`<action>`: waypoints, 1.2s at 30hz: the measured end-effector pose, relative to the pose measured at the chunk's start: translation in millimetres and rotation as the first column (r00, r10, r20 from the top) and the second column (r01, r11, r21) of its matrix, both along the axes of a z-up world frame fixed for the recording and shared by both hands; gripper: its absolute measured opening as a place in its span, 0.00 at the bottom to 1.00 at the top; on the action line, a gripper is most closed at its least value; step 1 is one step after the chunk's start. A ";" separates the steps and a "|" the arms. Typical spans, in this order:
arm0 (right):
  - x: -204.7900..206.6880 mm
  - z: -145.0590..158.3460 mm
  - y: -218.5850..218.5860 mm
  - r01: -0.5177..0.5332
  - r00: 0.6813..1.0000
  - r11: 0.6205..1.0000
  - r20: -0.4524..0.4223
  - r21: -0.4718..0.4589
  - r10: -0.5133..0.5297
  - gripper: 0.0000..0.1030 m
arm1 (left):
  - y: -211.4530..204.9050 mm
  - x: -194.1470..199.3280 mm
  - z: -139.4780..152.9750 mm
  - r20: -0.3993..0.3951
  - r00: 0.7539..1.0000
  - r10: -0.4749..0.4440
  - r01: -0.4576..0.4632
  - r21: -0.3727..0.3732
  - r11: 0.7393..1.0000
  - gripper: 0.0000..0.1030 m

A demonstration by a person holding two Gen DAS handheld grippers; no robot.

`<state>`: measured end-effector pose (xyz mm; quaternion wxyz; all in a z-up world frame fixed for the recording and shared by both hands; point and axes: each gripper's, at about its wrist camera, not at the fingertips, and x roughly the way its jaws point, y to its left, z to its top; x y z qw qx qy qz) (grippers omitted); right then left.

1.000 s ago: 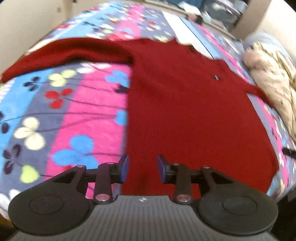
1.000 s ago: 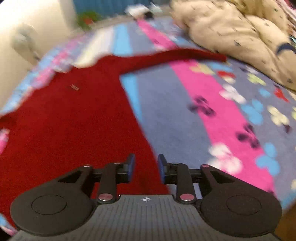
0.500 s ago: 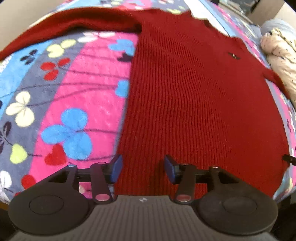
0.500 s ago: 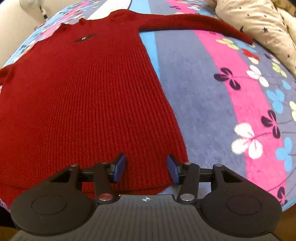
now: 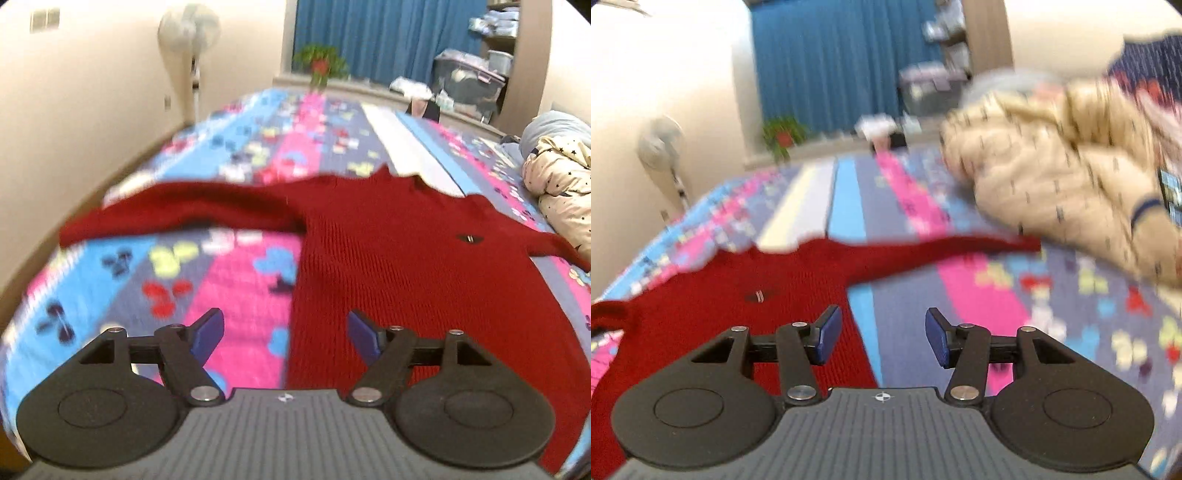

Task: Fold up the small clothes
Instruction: 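Release the sweater and lift both grippers away from it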

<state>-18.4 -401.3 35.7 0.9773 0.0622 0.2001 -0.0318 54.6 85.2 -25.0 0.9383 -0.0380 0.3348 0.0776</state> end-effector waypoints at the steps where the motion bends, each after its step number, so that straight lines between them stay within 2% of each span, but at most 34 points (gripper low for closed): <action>1: 0.7 -1.3 -3.3 0.014 1.000 1.000 0.024 -0.011 -0.014 0.51 | -0.5 1.7 4.9 0.020 1.000 -0.005 0.004 0.024 1.000 0.77; 2: 1.0 -6.6 -4.6 0.030 0.999 0.999 0.039 -0.017 -0.030 0.51 | -0.3 5.2 10.1 0.039 0.999 -0.010 0.008 0.043 0.999 0.77; 4: 7.6 -12.7 -7.6 0.081 0.997 0.997 -0.003 0.014 -0.081 0.51 | 3.4 14.5 21.0 0.056 0.998 -0.017 0.013 0.057 0.998 0.77; 7: 15.4 -13.6 -8.4 0.073 0.997 0.995 0.008 0.072 -0.074 0.51 | 15.0 41.4 31.6 0.066 0.998 -0.020 0.016 0.066 0.998 0.77; 10: 29.6 -21.5 -3.7 0.052 0.997 0.995 -0.063 0.090 -0.046 0.51 | 32.1 79.0 30.9 0.045 0.999 -0.015 0.012 0.067 0.998 0.77; 12: 36.8 -26.0 1.7 0.046 0.995 0.996 -0.095 0.076 -0.039 0.51 | 50.8 102.8 21.9 0.035 0.999 0.009 -0.010 0.035 0.999 0.77; 15: 40.2 -29.5 10.1 0.055 0.992 0.997 -0.115 0.053 -0.048 0.51 | 80.2 114.3 -2.1 0.059 0.997 0.057 -0.056 -0.026 0.998 0.75; 16: 41.7 -31.3 11.9 0.059 0.991 0.997 -0.121 0.049 -0.053 0.51 | 89.7 120.2 -10.9 0.000 0.997 0.080 -0.080 -0.055 0.995 0.71; 17: 42.2 -32.5 13.5 0.068 0.990 0.997 -0.127 0.046 -0.062 0.51 | 102.1 126.6 -14.9 -0.062 0.990 0.130 -0.136 -0.124 0.983 0.63; 19: 43.6 -35.6 13.9 0.091 0.986 0.995 -0.143 0.041 -0.084 0.51 | 121.7 128.2 -13.1 -0.035 0.985 0.168 -0.171 -0.258 0.951 0.63; 22: 49.0 -40.5 7.0 0.131 0.980 0.990 -0.162 0.061 -0.119 0.51 | 137.0 135.0 -16.5 -0.050 0.972 0.229 -0.234 -0.269 0.934 0.53; 24: 52.5 -43.3 1.3 0.160 0.973 0.984 -0.179 0.082 -0.143 0.51 | 153.9 140.8 -24.5 -0.085 0.956 0.281 -0.292 -0.350 0.890 0.48; 27: 56.6 -47.6 -3.2 0.175 0.968 0.977 -0.201 0.119 -0.149 0.51 | 186.2 146.8 -38.9 -0.144 0.923 0.357 -0.380 -0.485 0.787 0.48; 28: 58.4 -49.1 -2.0 0.174 0.967 0.977 -0.207 0.123 -0.146 0.51 | 193.6 144.6 -40.9 -0.158 0.913 0.377 -0.403 -0.509 0.761 0.48; 32: 66.2 -52.7 6.1 0.156 0.966 0.983 -0.224 0.101 -0.130 0.51 | 225.4 145.4 -56.5 -0.200 0.874 0.442 -0.461 -0.627 0.628 0.50; 36: 72.9 -53.9 15.4 0.136 0.966 0.987 -0.234 0.091 -0.112 0.51 | 246.5 145.8 -67.6 -0.221 0.835 0.504 -0.506 -0.667 0.546 0.50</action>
